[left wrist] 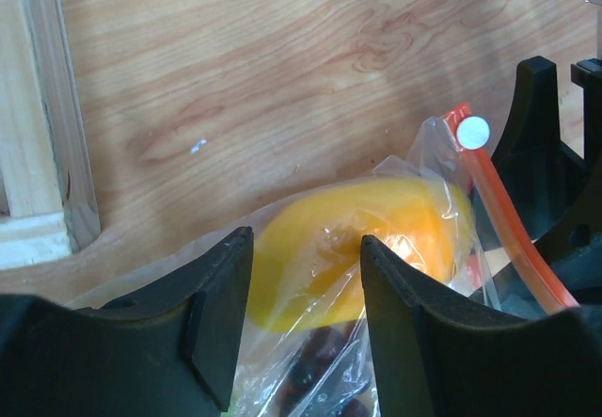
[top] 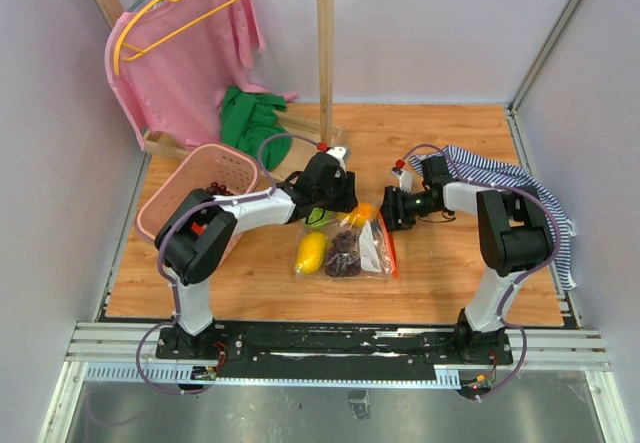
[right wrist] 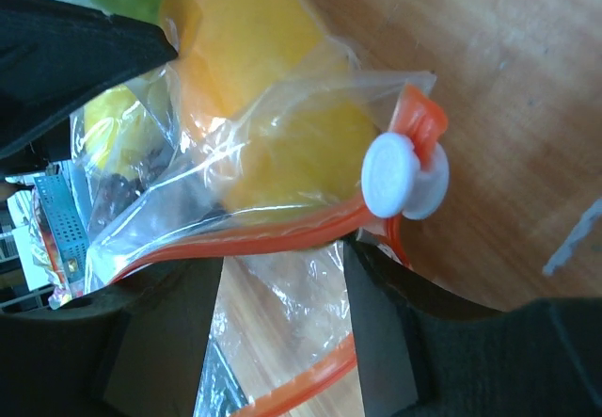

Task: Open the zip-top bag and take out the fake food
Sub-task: Pick up the fake fruit from the zipper food storage bag.

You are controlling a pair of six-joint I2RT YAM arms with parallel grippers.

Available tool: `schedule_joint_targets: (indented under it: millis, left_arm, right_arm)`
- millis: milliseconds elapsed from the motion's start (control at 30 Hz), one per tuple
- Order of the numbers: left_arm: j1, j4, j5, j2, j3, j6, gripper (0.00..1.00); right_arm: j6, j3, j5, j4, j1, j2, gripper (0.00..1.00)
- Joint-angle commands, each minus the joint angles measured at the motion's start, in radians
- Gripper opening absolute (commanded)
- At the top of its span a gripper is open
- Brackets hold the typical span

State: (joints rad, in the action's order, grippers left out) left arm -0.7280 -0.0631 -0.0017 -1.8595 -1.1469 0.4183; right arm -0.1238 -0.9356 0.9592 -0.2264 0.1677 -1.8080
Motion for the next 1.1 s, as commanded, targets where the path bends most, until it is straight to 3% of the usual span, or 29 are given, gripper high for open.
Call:
schedule_joint_targets:
  millis: [0,633,767,1067]
  left_arm:
    - [0.007,0.052,-0.007,-0.066,-0.008,-0.045,0.54]
    - [0.009,0.010,0.135,-0.105,0.038,-0.034,0.45]
    - [0.009,-0.004,0.193,-0.109,0.034,-0.026,0.44]
    - [0.009,-0.036,0.252,-0.116,0.018,0.009,0.44]
  right_arm:
    - [-0.082,-0.054,0.042,0.095,-0.015,-0.052,0.56]
    - [-0.261,-0.058,0.101,0.359,0.017,-0.093,0.62]
    - [-0.244,-0.068,0.077,0.326,0.020,-0.089,0.66]
    - [-0.152,-0.106,0.019,0.185,0.045,-0.130,0.65]
